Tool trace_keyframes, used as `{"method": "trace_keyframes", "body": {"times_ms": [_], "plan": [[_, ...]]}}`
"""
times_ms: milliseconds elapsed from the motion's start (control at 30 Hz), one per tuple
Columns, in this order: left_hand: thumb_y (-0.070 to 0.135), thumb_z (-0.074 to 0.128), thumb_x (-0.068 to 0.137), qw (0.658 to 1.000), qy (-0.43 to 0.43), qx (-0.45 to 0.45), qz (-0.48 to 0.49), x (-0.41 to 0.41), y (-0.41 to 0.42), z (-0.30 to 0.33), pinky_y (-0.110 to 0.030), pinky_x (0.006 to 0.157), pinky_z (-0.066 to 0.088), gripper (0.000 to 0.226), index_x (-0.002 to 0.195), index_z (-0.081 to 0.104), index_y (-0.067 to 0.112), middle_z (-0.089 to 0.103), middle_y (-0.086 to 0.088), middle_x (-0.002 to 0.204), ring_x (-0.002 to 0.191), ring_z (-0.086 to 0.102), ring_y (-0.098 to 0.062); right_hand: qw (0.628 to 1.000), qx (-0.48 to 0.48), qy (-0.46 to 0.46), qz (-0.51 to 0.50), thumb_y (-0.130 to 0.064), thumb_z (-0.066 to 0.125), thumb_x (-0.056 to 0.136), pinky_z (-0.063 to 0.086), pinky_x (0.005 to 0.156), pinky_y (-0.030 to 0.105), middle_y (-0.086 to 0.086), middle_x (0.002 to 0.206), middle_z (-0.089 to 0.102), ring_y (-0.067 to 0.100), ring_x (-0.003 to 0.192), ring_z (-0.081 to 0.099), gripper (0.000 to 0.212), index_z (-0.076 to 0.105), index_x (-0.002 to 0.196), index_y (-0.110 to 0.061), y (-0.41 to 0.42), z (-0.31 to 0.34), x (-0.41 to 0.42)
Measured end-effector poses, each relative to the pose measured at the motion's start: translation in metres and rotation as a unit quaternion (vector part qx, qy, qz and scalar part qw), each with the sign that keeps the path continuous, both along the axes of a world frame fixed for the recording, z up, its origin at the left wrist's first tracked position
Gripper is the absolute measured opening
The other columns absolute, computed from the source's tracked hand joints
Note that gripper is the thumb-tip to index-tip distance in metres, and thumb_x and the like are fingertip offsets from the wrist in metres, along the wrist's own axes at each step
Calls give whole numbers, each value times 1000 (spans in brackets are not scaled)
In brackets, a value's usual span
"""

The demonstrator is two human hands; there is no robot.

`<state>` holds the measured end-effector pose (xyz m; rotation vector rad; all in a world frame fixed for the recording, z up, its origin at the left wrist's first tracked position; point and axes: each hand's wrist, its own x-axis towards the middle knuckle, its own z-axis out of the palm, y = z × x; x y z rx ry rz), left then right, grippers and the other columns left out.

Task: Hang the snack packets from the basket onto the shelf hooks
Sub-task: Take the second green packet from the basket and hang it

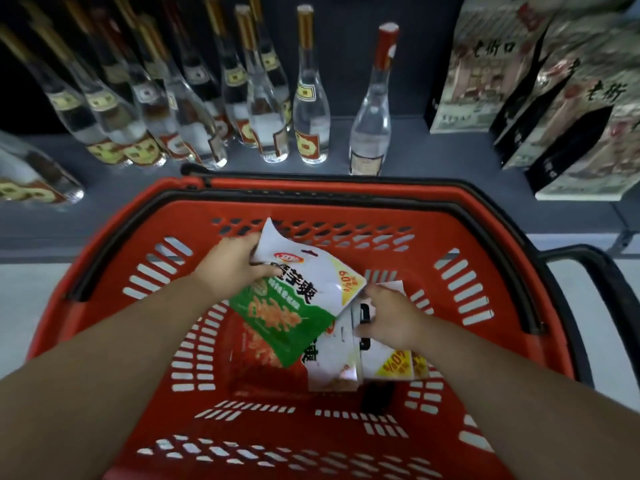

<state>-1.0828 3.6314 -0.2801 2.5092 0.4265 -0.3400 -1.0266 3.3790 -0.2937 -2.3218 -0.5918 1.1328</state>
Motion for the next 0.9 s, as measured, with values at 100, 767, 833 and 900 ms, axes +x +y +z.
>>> {"method": "trace_keyframes", "body": {"times_ms": [100,767,833,900], "plan": [[28,80,75,996,-47,-69,39,-2,-11,7,-22,76,45,49,117,59,18,65,9,101,88,59,-8,990,72,82,-88,-15,71,84,39,63,4,-29,81,61,-7,82,62,29,58,110,-20,13,6,-7],[0,67,85,944,-160,-280,73,1,-34,426,-24,66,59,19,102,69,7,71,-12,99,70,70,-5,933,230,3,-276,-25,73,81,54,88,41,6,108,71,21,89,69,14,69,93,-19,-4,441,21],[1,69,83,944,-167,-278,69,4,-39,502,-36,80,59,21,103,70,9,72,-9,97,83,72,-14,929,246,-12,-277,-22,71,83,54,84,38,0,102,71,18,87,68,10,68,93,-21,-12,513,19],[2,70,83,944,-178,-273,58,6,-43,574,-43,87,57,24,106,70,9,73,-11,99,91,71,-22,925,260,-41,-274,-24,70,85,54,73,29,-3,98,69,14,84,67,20,66,104,-19,-17,585,15]]}}
